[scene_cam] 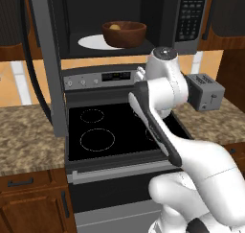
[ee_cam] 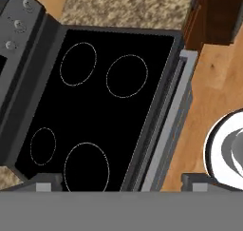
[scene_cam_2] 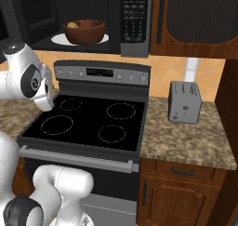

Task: Pick the potato from the sink and place it in the bowl. Then pick the bowl and place it in the microwave. Then close the microwave door and press the start button.

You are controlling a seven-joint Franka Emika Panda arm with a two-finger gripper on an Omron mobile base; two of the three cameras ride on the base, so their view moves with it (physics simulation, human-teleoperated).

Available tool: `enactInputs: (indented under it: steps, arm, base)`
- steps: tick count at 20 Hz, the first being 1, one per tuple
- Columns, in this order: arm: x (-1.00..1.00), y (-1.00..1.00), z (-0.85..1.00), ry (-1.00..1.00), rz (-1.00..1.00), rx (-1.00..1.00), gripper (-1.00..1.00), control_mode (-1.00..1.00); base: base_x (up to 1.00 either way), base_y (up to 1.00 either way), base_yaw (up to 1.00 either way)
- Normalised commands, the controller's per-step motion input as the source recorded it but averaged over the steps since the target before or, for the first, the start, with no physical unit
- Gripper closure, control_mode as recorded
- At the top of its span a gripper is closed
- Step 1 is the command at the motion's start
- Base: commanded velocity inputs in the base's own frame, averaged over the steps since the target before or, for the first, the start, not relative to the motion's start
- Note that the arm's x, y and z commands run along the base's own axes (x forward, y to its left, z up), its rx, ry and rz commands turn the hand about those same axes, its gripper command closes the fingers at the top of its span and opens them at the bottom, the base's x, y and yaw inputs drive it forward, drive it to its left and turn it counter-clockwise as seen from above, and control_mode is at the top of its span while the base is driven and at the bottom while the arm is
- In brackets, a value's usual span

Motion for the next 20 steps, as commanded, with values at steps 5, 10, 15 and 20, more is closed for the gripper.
enactInputs:
  steps: [5,10,15,20]
  arm:
    - [-0.90,0.96,-0.11,-0.32,0.00,-0.02,-1.00,-1.00]
    - [-1.00,0.79,-0.09,-0.23,0.00,0.00,-1.00,-1.00]
    - [-0.77,1.00,0.11,-0.19,-0.01,0.00,-1.00,-1.00]
    - [-0.62,1.00,0.12,-0.15,-0.04,0.00,-1.00,-1.00]
  base:
    - [0.00,0.00,0.00]
    - [0.00,0.00,0.00]
    - [0.00,0.00,0.00]
    - [0.00,0.00,0.00]
